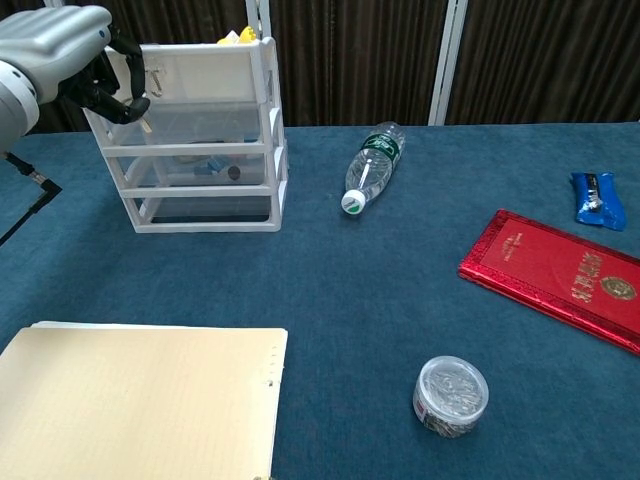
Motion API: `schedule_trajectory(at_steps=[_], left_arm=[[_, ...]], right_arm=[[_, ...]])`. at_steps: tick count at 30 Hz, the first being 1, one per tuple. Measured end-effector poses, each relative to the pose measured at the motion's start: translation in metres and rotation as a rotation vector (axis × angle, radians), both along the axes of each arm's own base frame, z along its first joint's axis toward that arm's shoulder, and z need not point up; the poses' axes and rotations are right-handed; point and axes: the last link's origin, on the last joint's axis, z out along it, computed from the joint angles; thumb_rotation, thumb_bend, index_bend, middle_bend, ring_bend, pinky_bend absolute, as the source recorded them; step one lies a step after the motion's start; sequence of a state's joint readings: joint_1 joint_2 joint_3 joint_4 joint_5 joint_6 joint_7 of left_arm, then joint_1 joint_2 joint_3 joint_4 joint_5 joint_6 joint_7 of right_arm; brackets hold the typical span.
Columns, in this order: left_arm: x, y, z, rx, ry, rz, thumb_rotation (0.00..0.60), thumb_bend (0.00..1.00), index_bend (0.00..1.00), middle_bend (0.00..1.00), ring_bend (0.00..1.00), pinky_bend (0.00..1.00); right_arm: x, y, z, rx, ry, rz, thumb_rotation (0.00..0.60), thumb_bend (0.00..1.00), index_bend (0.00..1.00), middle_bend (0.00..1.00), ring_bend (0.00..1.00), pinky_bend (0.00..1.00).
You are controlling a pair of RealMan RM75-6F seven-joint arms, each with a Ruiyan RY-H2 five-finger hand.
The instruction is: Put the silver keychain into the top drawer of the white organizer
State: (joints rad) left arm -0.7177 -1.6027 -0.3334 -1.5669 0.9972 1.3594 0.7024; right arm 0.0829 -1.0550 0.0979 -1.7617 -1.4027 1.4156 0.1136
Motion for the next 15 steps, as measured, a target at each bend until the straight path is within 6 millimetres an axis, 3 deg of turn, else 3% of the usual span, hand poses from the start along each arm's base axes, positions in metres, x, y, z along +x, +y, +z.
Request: schedule_trajectory(at_steps=[15], left_arm=[[0.0065, -0.0012, -0.0066, 0.032, 0.008, -0.039, 0.6, 0.48, 0.64, 1.0, 0.99, 0.85]], right_arm=[[-0.0002, -0.0002, 0.0009, -0.002, -0.003, 0.001, 0.6, 0.0, 0.0, 0.0, 0.0, 0.0]])
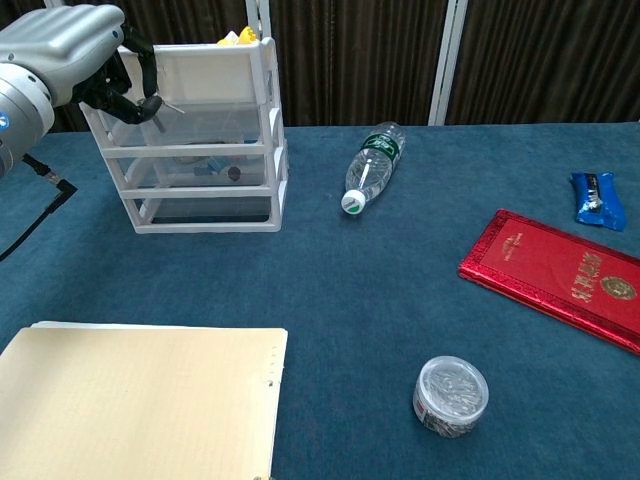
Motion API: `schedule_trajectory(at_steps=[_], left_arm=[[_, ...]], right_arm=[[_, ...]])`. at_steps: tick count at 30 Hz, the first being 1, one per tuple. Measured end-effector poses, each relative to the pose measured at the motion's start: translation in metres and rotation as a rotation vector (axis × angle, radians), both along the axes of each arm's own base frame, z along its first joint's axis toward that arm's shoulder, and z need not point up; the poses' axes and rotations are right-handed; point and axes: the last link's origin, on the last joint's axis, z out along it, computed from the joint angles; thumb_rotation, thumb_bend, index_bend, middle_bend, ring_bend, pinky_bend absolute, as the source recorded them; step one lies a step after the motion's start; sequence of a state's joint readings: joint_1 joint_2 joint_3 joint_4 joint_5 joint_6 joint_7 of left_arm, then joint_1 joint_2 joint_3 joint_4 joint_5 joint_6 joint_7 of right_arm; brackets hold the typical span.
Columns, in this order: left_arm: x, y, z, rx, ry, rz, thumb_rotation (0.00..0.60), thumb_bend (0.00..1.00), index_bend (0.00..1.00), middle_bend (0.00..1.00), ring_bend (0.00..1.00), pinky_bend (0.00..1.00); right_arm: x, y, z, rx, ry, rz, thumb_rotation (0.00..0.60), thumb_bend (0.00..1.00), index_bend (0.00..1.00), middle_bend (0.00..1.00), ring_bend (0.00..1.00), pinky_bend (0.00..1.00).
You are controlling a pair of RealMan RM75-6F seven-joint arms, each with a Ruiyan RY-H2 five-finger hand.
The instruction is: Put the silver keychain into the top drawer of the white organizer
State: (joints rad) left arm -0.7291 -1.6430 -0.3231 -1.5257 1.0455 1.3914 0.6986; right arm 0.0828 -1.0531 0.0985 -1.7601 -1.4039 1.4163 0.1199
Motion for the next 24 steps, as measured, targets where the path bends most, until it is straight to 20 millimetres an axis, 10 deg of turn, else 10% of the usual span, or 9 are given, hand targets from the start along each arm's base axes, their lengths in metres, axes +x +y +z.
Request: schedule_trajectory(at_steps=[24], left_arm=[[-0.016, -0.005, 0.0, 0.039, 0.033, -0.03, 0.6, 0.48, 0.64, 1.0, 0.99, 0.85]], right_arm=[[0.001, 0.0, 0.0, -0.001, -0.002, 0.003, 0.6, 0.0, 0.0, 0.0, 0.0, 0.0]])
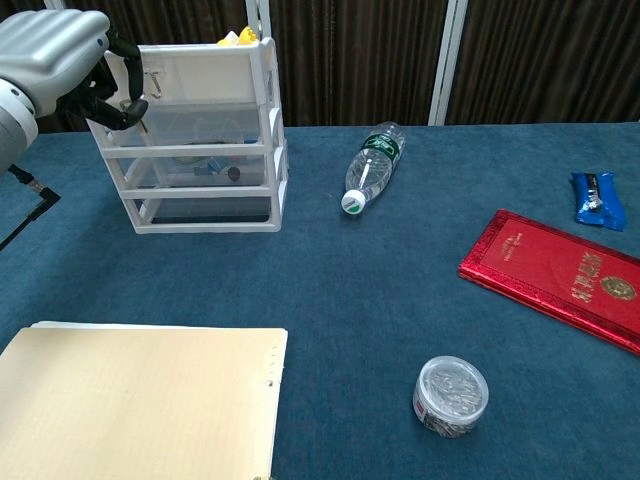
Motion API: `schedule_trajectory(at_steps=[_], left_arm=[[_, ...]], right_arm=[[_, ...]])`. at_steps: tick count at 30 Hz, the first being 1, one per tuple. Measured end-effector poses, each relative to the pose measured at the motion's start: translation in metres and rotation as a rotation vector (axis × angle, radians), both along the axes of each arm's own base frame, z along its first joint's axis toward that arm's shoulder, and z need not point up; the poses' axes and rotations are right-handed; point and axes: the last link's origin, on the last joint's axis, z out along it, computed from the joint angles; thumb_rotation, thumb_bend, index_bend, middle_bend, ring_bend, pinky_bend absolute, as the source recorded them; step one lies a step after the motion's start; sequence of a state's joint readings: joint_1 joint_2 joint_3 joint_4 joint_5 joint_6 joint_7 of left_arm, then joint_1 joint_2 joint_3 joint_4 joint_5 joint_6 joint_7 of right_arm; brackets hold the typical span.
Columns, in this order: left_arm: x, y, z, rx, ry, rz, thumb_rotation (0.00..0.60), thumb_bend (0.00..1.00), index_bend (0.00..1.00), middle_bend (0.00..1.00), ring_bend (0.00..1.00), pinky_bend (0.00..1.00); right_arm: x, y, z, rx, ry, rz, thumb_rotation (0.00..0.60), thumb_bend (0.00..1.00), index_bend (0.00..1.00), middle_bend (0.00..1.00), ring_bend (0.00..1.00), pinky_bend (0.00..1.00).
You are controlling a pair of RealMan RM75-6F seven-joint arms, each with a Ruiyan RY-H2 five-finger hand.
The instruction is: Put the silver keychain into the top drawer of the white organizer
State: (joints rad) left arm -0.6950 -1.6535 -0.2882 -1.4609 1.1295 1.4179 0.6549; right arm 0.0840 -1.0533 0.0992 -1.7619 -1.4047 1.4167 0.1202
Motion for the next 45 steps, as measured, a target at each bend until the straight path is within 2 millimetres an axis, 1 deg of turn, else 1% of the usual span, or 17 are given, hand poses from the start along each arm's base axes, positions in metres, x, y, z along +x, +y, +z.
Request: schedule_trajectory(at_steps=[12, 27, 28, 30, 31, 32, 34, 35, 37, 45], left_arm=[[0.001, 0.003, 0.005, 0.009, 0.001, -0.012, 0.6, 0.48, 0.64, 1.0, 0.98, 0.85], [0.008, 0.007, -0.011, -0.017, 0.02, -0.018, 0.6, 0.48, 0.63, 1.0, 0.98, 0.85], [0.008, 0.007, -0.012, -0.019, 0.022, -0.018, 0.6, 0.47, 0.61, 1.0, 0.98, 0.85], [0.008, 0.006, -0.013, -0.022, 0.027, -0.018, 0.6, 0.44, 0.53, 1.0, 0.97, 0.85], [0.008, 0.006, -0.014, -0.024, 0.032, -0.019, 0.6, 0.41, 0.47, 1.0, 0.97, 0.85], [0.007, 0.006, -0.014, -0.025, 0.036, -0.02, 0.6, 0.38, 0.42, 1.0, 0.96, 0.85], [0.008, 0.005, -0.014, -0.024, 0.039, -0.029, 0.6, 0.35, 0.35, 1.0, 0.96, 0.85], [0.008, 0.005, -0.014, -0.024, 0.04, -0.033, 0.6, 0.35, 0.33, 1.0, 0.96, 0.85], [0.007, 0.005, -0.012, -0.02, 0.043, -0.041, 0.6, 0.35, 0.32, 1.0, 0.96, 0.85], [0.005, 0.006, -0.006, -0.011, 0.034, -0.041, 0.6, 0.35, 0.31, 1.0, 0.95, 0.85]], right_arm=[[0.001, 0.0, 0.0, 0.001, 0.0, 0.002, 0.6, 0.0, 0.0, 0.0, 0.0, 0.0], [0.0, 0.0, 0.0, 0.0, -0.003, 0.001, 0.6, 0.0, 0.0, 0.0, 0.0, 0.0], [0.0, 0.0, 0.001, 0.0, -0.004, 0.002, 0.6, 0.0, 0.0, 0.0, 0.0, 0.0], [0.001, 0.0, 0.001, -0.001, -0.005, 0.002, 0.6, 0.0, 0.0, 0.0, 0.0, 0.0], [0.0, 0.0, 0.001, -0.001, -0.004, 0.002, 0.6, 0.0, 0.0, 0.0, 0.0, 0.0], [0.0, 0.0, 0.001, -0.001, -0.004, 0.001, 0.6, 0.0, 0.0, 0.0, 0.0, 0.0], [0.0, 0.0, 0.001, -0.001, -0.005, 0.001, 0.6, 0.0, 0.0, 0.0, 0.0, 0.0], [0.0, 0.0, 0.001, -0.001, -0.006, 0.001, 0.6, 0.0, 0.0, 0.0, 0.0, 0.0], [0.0, 0.0, 0.001, 0.0, -0.005, 0.001, 0.6, 0.0, 0.0, 0.0, 0.0, 0.0], [0.0, 0.0, 0.001, -0.001, -0.005, 0.001, 0.6, 0.0, 0.0, 0.0, 0.0, 0.0]])
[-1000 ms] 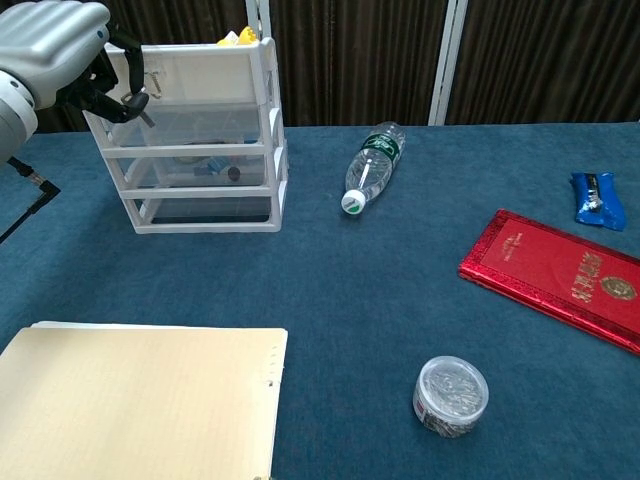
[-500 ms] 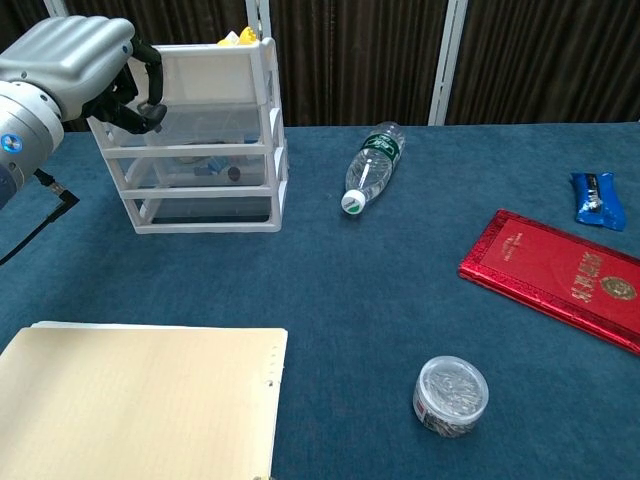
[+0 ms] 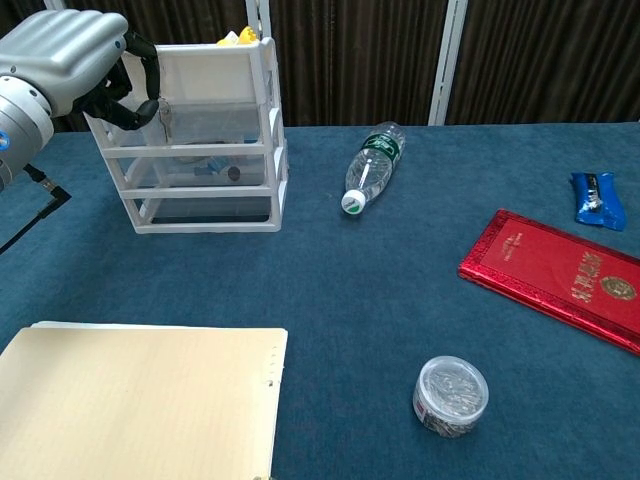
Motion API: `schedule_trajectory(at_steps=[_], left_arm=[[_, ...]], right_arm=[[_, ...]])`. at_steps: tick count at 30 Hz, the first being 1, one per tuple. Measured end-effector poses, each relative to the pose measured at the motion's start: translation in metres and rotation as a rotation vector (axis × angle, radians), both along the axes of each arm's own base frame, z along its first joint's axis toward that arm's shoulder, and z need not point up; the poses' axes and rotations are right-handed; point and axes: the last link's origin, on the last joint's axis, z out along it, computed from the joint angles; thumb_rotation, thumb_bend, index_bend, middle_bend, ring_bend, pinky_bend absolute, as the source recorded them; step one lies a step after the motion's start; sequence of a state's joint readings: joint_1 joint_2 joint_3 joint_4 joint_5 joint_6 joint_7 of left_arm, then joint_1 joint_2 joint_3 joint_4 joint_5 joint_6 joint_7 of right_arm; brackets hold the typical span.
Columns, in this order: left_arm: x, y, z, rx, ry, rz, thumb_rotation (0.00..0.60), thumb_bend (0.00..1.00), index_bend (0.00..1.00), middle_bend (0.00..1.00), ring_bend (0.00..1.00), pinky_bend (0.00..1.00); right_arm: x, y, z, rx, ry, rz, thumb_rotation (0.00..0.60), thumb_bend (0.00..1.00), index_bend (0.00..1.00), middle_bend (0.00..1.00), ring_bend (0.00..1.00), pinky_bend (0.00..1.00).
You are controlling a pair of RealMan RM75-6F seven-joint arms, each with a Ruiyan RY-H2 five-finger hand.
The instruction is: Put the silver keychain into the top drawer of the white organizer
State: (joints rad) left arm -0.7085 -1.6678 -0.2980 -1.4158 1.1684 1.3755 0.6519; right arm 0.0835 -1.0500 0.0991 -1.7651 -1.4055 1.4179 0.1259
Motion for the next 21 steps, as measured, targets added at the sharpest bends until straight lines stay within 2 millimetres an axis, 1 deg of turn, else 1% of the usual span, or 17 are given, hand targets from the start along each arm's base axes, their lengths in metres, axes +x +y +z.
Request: schedule_trajectory(at_steps=[8, 12, 14, 16, 18, 20, 21], left_arm=[[0.002, -0.003, 0.002, 0.0, -0.023, -0.009, 0.6, 0.34, 0.31, 1.0, 0.95, 0.85], [0.006, -0.012, 0.009, 0.005, -0.062, -0.039, 0.6, 0.35, 0.3, 1.0, 0.94, 0.84], [0.007, -0.019, 0.015, 0.011, -0.088, -0.051, 0.6, 0.34, 0.29, 0.98, 0.91, 0.81], [0.005, -0.028, 0.022, 0.016, -0.114, -0.055, 0.6, 0.34, 0.29, 0.91, 0.85, 0.74], [0.0, -0.038, 0.029, 0.018, -0.133, -0.049, 0.6, 0.34, 0.3, 0.78, 0.76, 0.67], [-0.01, -0.051, 0.037, 0.013, -0.147, -0.03, 0.6, 0.33, 0.3, 0.59, 0.6, 0.58], [-0.015, -0.058, 0.041, 0.008, -0.15, -0.017, 0.6, 0.33, 0.3, 0.53, 0.54, 0.54]], right_arm=[[0.0, 0.0, 0.0, 0.0, 0.002, -0.002, 0.6, 0.0, 0.0, 0.0, 0.0, 0.0], [-0.001, -0.001, 0.0, 0.0, 0.0, -0.004, 0.6, 0.0, 0.0, 0.0, 0.0, 0.0], [-0.001, -0.001, 0.001, 0.0, 0.0, -0.004, 0.6, 0.0, 0.0, 0.0, 0.0, 0.0], [-0.001, -0.001, 0.001, 0.0, 0.002, -0.002, 0.6, 0.0, 0.0, 0.0, 0.0, 0.0], [-0.001, -0.001, 0.001, 0.0, 0.005, -0.001, 0.6, 0.0, 0.0, 0.0, 0.0, 0.0], [-0.002, -0.001, 0.001, 0.003, 0.016, 0.0, 0.6, 0.0, 0.0, 0.0, 0.0, 0.0], [-0.002, -0.001, 0.0, 0.007, 0.019, -0.002, 0.6, 0.0, 0.0, 0.0, 0.0, 0.0]])
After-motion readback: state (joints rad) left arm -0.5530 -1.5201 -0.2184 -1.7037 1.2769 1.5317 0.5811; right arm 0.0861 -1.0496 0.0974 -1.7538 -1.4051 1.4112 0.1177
